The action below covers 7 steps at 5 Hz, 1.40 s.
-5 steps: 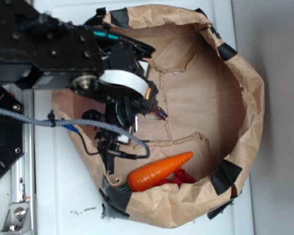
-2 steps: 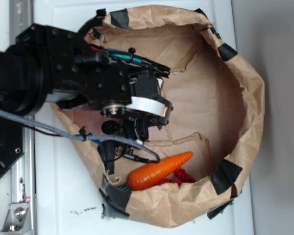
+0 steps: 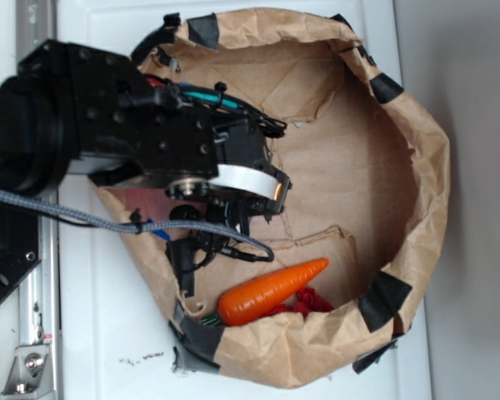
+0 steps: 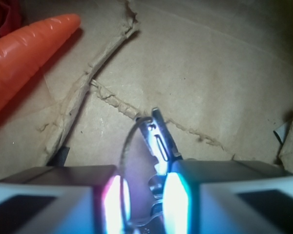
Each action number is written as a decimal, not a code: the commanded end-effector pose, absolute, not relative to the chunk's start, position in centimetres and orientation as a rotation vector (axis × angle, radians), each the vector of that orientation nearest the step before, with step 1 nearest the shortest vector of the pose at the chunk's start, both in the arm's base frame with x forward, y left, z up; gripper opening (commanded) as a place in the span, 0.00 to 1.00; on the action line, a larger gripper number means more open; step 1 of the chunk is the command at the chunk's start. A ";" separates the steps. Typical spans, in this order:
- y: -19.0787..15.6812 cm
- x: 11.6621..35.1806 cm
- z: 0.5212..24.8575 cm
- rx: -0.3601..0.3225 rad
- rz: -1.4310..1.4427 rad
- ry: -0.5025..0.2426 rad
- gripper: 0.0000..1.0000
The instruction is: Grab the silver keys.
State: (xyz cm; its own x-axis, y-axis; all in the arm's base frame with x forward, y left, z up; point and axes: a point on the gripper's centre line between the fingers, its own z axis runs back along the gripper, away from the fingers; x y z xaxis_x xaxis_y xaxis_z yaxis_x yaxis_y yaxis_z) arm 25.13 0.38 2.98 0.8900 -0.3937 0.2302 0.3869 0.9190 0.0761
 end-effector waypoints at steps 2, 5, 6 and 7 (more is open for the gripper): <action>0.4 25.8 7.7 0.069 -0.382 -0.295 0.00; 2.5 26.8 19.9 -0.163 -0.065 -0.372 0.00; 2.1 26.9 17.9 -0.081 -0.025 -0.364 0.00; 1.9 26.6 17.9 -0.113 -0.053 -0.306 0.00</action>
